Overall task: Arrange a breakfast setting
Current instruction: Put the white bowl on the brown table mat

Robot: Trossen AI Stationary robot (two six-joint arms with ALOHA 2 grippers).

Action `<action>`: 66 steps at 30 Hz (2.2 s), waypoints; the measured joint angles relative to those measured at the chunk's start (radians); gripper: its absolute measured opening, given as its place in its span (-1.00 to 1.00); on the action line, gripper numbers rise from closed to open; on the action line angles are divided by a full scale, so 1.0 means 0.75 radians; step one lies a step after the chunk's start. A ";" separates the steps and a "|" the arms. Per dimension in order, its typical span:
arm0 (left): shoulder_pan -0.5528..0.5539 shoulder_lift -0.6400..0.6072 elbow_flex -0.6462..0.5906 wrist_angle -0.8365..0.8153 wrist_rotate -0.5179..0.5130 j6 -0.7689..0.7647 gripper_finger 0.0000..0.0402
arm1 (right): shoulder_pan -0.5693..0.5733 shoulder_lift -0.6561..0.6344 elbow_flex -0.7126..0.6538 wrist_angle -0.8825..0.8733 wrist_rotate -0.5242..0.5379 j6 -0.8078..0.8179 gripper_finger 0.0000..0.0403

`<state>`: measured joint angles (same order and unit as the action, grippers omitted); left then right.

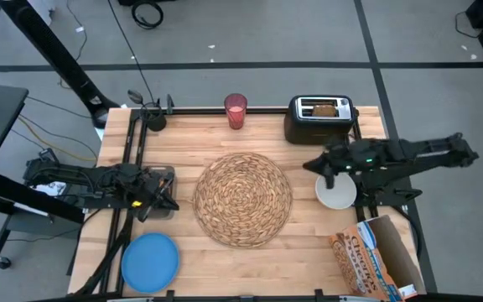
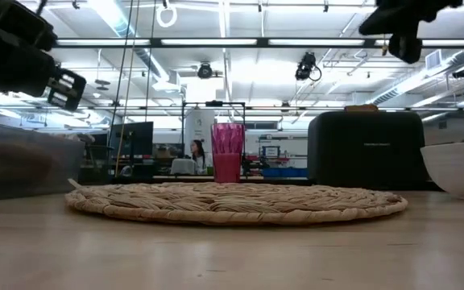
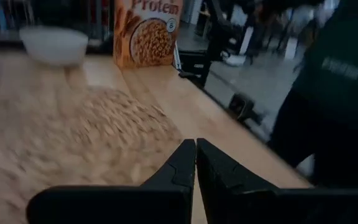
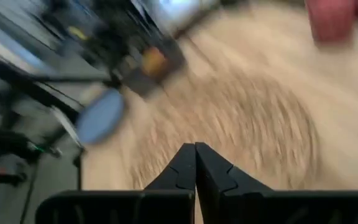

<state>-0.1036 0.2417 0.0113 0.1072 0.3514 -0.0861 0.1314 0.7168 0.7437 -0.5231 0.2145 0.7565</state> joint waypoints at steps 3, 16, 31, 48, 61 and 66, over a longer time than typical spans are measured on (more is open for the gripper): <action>0.000 -0.001 0.000 0.012 0.000 0.070 -0.89 | 0.038 0.197 0.177 -0.258 0.001 0.175 -0.97; 0.001 0.000 0.001 0.304 -0.640 -0.065 -0.89 | 0.141 0.665 0.364 -0.566 -0.132 0.647 -0.41; -0.001 0.000 0.001 0.521 -0.870 -0.576 -0.89 | 0.028 0.958 0.360 -0.989 -0.249 0.786 -0.05; 0.002 0.000 0.001 0.613 -0.909 -0.458 -0.89 | 0.002 0.962 0.085 -0.664 -0.302 0.829 -0.34; -0.002 0.064 0.233 0.373 -0.813 -0.273 -0.89 | 0.015 0.961 0.264 -0.753 -0.272 0.684 -0.94; -0.002 0.180 0.408 0.117 -0.786 -0.252 -0.89 | 0.024 0.969 0.486 -0.760 -0.226 0.318 -0.96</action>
<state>-0.1051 0.3767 0.3172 0.1953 -0.2383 -0.2752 0.1498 1.4434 1.1080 -1.0933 0.0452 0.9946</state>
